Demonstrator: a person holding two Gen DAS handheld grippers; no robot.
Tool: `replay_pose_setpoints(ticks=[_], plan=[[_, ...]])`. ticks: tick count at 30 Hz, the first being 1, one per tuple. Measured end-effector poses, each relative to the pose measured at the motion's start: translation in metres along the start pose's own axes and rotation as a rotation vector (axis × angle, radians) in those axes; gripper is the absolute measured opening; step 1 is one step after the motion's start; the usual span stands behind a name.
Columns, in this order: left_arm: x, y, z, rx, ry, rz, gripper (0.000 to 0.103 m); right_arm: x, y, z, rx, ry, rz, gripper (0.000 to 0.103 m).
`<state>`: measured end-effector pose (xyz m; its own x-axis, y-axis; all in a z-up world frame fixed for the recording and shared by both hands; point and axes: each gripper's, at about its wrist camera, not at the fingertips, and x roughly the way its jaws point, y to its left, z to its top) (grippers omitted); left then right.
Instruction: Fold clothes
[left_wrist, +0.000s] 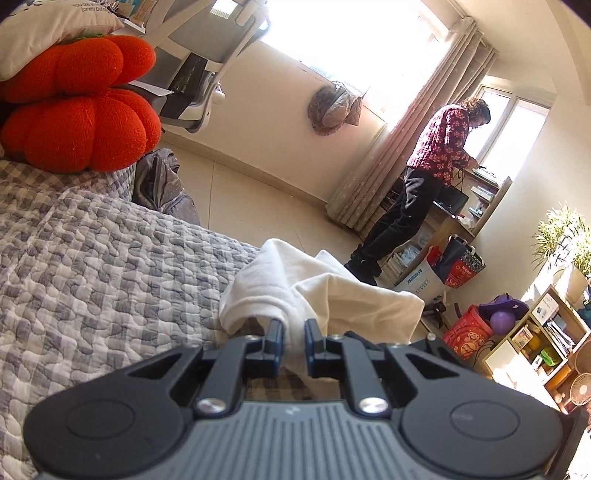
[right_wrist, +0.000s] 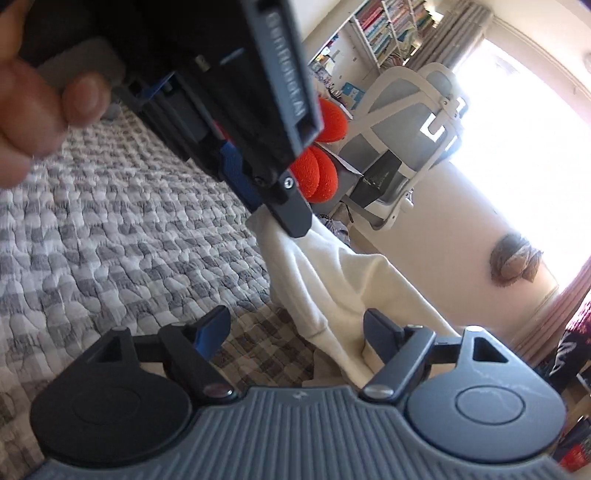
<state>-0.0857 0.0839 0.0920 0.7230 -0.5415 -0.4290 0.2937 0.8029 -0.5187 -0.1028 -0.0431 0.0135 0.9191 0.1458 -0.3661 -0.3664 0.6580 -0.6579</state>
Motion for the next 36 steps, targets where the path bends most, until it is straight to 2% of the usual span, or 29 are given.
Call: replay_pose_setpoints(ticks=[1,3,4,5,6,7,11,15,18,21,23,26,29,32,33,36], plan=[[-0.001,0.005,0.001,-0.009,0.003,0.009,0.014,0.008,0.000,-0.002,-0.015,0.029,-0.031,0.006],[-0.005,0.015,0.003,-0.023,0.011,0.028,0.020,0.005,-0.029,-0.003,0.143,0.020,0.004,0.007],[-0.009,0.020,0.003,-0.029,0.009,0.040,0.022,-0.001,-0.041,-0.001,0.173,0.010,-0.007,0.007],[-0.013,0.025,0.004,-0.034,0.010,0.052,0.034,-0.006,-0.053,0.002,0.194,0.002,-0.022,0.007],[-0.016,0.030,0.005,-0.037,0.012,0.068,0.051,-0.011,-0.064,0.004,0.215,-0.007,-0.038,0.007],[-0.019,0.034,0.005,-0.037,0.013,0.085,0.056,-0.017,-0.079,0.007,0.244,-0.014,-0.040,0.007],[-0.024,0.029,-0.003,0.010,0.027,0.099,0.063,-0.046,-0.124,0.037,0.310,-0.078,-0.065,0.007],[-0.022,0.002,-0.017,0.143,0.020,0.116,0.087,-0.086,-0.142,0.074,0.312,-0.150,-0.111,0.007],[-0.020,-0.019,-0.026,0.244,0.003,0.145,0.089,-0.117,-0.152,0.094,0.299,-0.211,-0.127,0.007],[-0.024,-0.031,-0.025,0.296,-0.042,0.163,0.090,-0.146,-0.164,0.105,0.311,-0.270,-0.132,0.007],[-0.033,-0.038,-0.024,0.312,-0.089,0.150,0.091,-0.163,-0.170,0.111,0.325,-0.301,-0.135,0.007],[-0.049,-0.060,-0.036,0.423,-0.180,0.117,0.094,-0.181,-0.174,0.120,0.337,-0.316,-0.152,0.007],[-0.060,-0.086,-0.059,0.619,-0.281,0.192,0.096,-0.197,-0.180,0.128,0.384,-0.336,-0.160,0.007],[-0.073,-0.102,-0.080,0.752,-0.363,0.287,0.097,-0.207,-0.182,0.133,0.404,-0.339,-0.205,0.007],[-0.080,-0.106,-0.088,0.786,-0.391,0.301,0.097,-0.209,-0.183,0.133,0.417,-0.336,-0.213,0.007],[-0.099,-0.121,-0.107,0.859,-0.456,0.296,0.102,-0.211,-0.189,0.131,0.487,-0.342,-0.160,0.007]])
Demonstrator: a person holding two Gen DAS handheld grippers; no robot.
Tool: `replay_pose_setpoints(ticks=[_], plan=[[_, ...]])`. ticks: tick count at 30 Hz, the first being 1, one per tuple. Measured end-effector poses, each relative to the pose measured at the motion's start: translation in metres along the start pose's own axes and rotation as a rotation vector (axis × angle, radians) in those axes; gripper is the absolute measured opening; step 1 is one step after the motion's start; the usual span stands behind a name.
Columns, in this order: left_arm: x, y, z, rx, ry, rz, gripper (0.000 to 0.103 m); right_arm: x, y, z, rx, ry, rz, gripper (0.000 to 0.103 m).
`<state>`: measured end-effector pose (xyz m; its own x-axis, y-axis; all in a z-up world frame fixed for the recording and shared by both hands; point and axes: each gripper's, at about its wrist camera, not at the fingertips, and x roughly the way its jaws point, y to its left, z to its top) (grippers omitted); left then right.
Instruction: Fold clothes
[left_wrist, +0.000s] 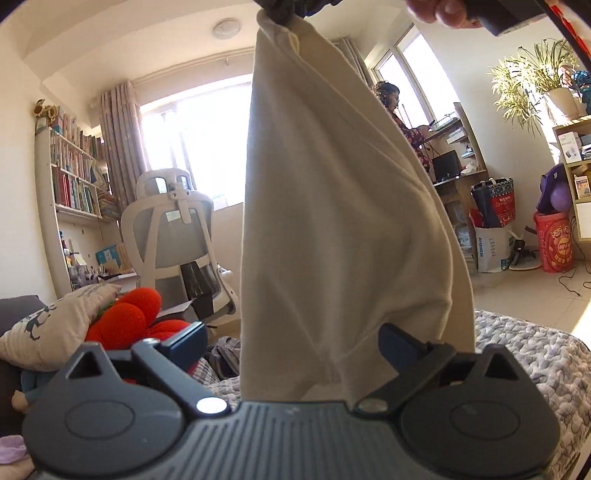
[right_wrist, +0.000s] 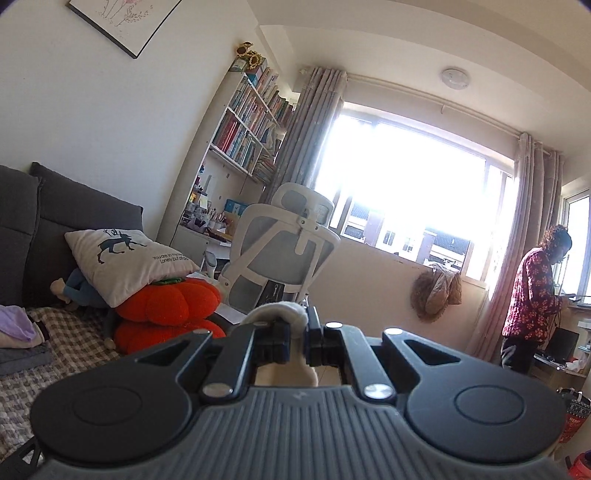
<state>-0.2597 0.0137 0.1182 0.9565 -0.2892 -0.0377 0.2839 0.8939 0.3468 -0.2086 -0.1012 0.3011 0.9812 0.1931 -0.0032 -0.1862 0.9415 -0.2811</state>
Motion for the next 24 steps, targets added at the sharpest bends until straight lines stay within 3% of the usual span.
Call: replay_pose_setpoints(ticks=[7,16,17,19,20,21,24], plan=[[0.004,-0.026,0.004,0.121,-0.002,0.038,0.102,-0.007,0.006,0.008,0.098,0.021,0.089,0.007],[0.005,-0.045,-0.009,0.200,0.013,0.077,0.100,-0.024,0.016,0.023,0.086,-0.002,0.129,0.007],[0.006,-0.042,-0.010,0.197,0.020,0.077,0.091,-0.024,0.016,0.023,0.087,-0.001,0.133,0.007],[0.009,-0.033,-0.013,0.178,0.044,0.070,0.061,-0.025,0.017,0.022,0.089,-0.001,0.141,0.007],[0.010,-0.023,-0.014,0.144,0.056,0.054,0.031,-0.025,0.017,0.022,0.090,0.000,0.145,0.007],[0.010,-0.011,-0.014,0.100,0.070,0.034,0.016,-0.025,0.017,0.022,0.091,0.000,0.149,0.007],[0.007,0.034,-0.010,-0.034,0.087,0.003,0.014,-0.026,0.014,0.017,0.048,-0.014,0.117,0.007]])
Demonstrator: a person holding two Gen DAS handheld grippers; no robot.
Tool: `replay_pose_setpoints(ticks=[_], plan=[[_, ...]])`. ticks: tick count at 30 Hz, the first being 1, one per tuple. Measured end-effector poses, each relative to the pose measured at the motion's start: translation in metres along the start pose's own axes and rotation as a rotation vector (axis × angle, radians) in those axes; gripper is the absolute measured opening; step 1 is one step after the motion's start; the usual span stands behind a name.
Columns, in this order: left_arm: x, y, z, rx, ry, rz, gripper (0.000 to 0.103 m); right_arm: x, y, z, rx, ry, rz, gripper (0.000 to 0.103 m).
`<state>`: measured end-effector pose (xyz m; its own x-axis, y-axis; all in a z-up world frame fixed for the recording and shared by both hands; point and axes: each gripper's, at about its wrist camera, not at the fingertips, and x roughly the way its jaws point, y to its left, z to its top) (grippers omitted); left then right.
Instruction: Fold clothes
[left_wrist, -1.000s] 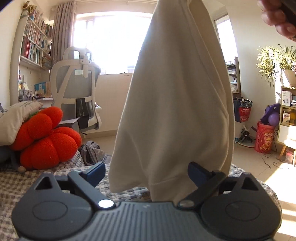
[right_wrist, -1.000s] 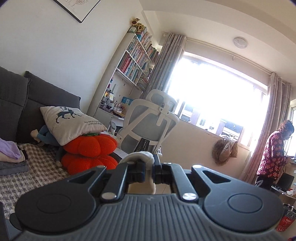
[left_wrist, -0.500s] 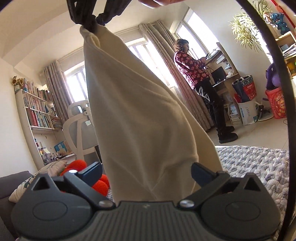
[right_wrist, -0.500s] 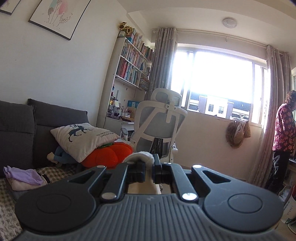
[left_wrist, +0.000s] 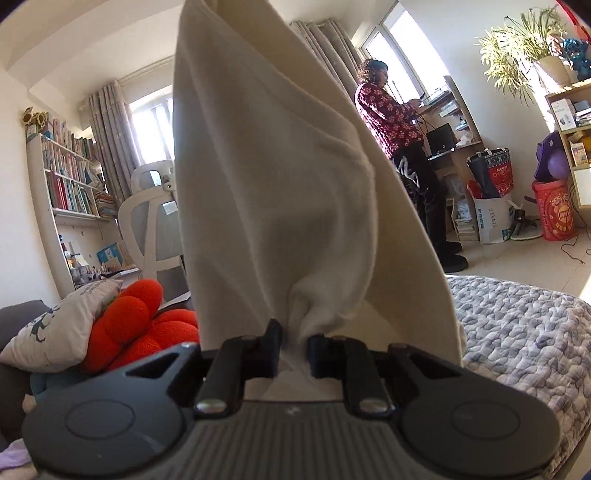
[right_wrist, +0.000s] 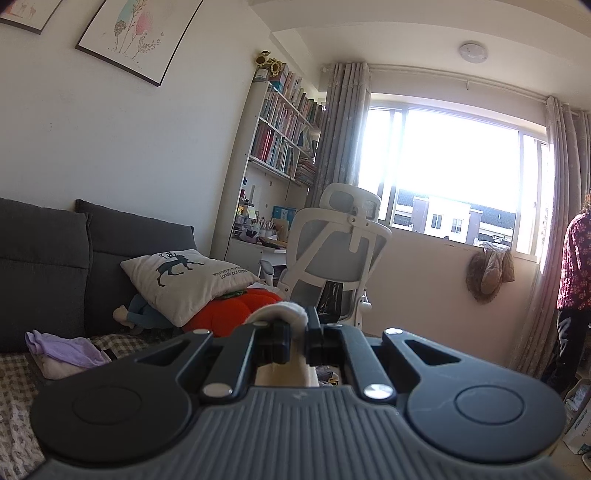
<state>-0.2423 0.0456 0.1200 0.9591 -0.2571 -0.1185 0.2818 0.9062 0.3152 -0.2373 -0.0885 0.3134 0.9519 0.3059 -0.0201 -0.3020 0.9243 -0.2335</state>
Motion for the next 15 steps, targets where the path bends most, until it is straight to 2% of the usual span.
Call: replay_pose_setpoints(ticks=[5,7,9,12,15], plan=[[-0.001,0.102,0.022,-0.246,0.003,0.067,0.011,0.006,-0.020,-0.010,-0.032,0.020,-0.074,0.007],[-0.001,0.143,0.039,-0.347,-0.007,0.064,0.010,0.009,-0.022,-0.015,-0.065,0.031,-0.097,0.007],[-0.001,0.166,0.057,-0.354,-0.019,0.069,0.010,0.013,-0.021,-0.021,-0.110,0.044,-0.115,0.007],[-0.004,0.179,0.082,-0.285,-0.049,0.096,0.010,0.018,-0.019,-0.029,-0.164,0.062,-0.140,0.007],[-0.012,0.193,0.108,-0.293,-0.077,0.062,0.010,0.020,-0.019,-0.033,-0.232,0.057,-0.187,0.007]])
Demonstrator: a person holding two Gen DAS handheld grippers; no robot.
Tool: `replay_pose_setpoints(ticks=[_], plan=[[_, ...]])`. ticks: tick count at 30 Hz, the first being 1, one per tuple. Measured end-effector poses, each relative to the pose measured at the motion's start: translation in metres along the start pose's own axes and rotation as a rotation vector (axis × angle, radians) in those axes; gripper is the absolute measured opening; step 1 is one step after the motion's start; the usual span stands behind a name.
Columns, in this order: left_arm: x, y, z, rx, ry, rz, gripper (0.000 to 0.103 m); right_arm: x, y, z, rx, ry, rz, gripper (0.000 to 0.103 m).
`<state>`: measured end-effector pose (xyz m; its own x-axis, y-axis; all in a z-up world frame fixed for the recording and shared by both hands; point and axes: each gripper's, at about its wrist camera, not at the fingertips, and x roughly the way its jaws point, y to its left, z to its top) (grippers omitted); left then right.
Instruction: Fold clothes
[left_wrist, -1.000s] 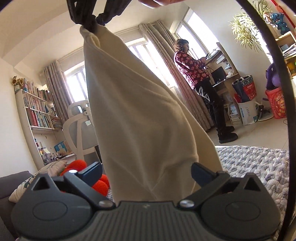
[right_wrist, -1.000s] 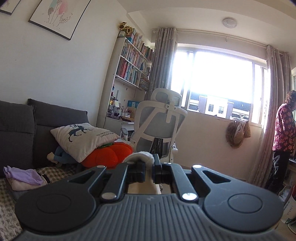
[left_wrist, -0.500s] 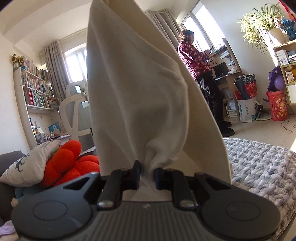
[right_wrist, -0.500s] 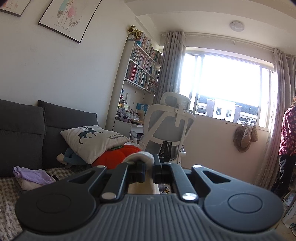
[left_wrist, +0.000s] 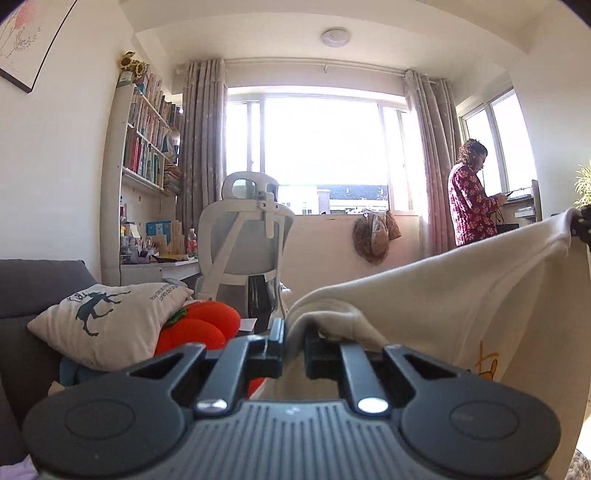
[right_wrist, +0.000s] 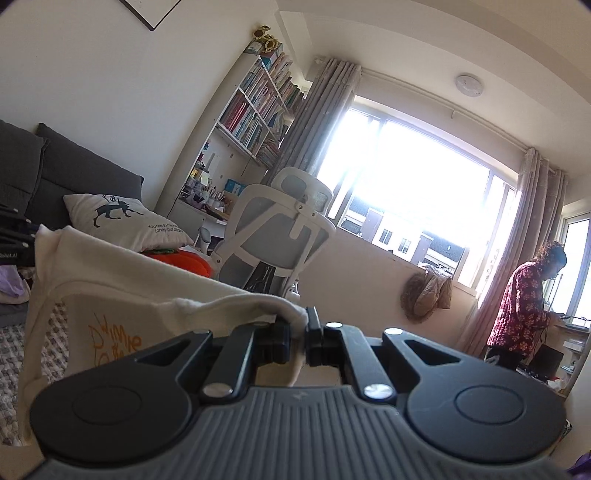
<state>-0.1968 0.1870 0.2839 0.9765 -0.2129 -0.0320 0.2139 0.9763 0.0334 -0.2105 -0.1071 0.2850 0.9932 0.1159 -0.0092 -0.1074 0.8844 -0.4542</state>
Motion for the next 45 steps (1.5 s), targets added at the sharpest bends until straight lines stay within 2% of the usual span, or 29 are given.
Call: replay_pose_setpoints(ticks=[6,11,15,18,21,25,28,31,33,35,38,39,41,42,43,45], plan=[[-0.016,0.005,0.044,0.028,-0.052,-0.051,0.009,-0.010,-0.003,-0.001,-0.128,-0.074,-0.070,0.007],[-0.032,0.009,0.059,0.011,-0.080,-0.078,0.004,-0.023,-0.019,0.002,-0.115,-0.137,-0.087,0.007],[-0.042,0.012,0.059,-0.006,-0.094,-0.116,0.002,-0.039,-0.035,0.008,0.003,-0.188,-0.016,0.007],[-0.042,0.012,0.056,-0.005,-0.095,-0.113,0.002,-0.047,-0.034,0.013,0.019,-0.207,0.001,0.007],[-0.042,0.019,0.056,-0.046,-0.086,-0.121,0.002,-0.051,-0.035,0.012,0.038,-0.209,0.012,0.007],[-0.049,0.029,0.060,-0.053,-0.110,-0.129,0.002,-0.055,-0.043,0.006,0.076,-0.195,0.063,0.007],[-0.045,0.032,0.065,-0.050,-0.137,-0.139,0.002,-0.050,-0.049,-0.001,0.121,-0.178,0.110,0.007],[-0.015,0.030,0.064,-0.027,-0.134,-0.131,0.002,-0.019,-0.050,-0.014,0.151,-0.137,0.118,0.007],[0.027,0.029,0.054,-0.031,-0.075,-0.119,0.002,0.012,-0.048,-0.027,0.160,-0.088,0.116,0.007],[0.085,0.028,0.031,-0.057,0.035,-0.111,0.002,0.056,-0.044,-0.050,0.158,-0.008,0.116,0.007],[0.176,0.021,-0.016,-0.043,0.176,-0.073,0.002,0.150,-0.038,-0.108,0.207,0.185,0.135,0.007],[0.214,0.018,-0.040,-0.042,0.247,-0.060,0.003,0.184,-0.036,-0.130,0.235,0.259,0.147,0.008],[0.289,0.018,-0.094,-0.093,0.444,-0.024,0.005,0.240,-0.025,-0.171,0.264,0.415,0.154,0.013],[0.314,0.020,-0.119,-0.119,0.524,-0.003,0.006,0.260,-0.018,-0.192,0.267,0.480,0.129,0.028],[0.334,0.023,-0.142,-0.145,0.594,0.019,0.006,0.279,-0.010,-0.212,0.268,0.544,0.101,0.047],[0.341,0.028,-0.169,-0.150,0.637,0.063,0.005,0.287,0.002,-0.243,0.300,0.612,0.055,0.053]])
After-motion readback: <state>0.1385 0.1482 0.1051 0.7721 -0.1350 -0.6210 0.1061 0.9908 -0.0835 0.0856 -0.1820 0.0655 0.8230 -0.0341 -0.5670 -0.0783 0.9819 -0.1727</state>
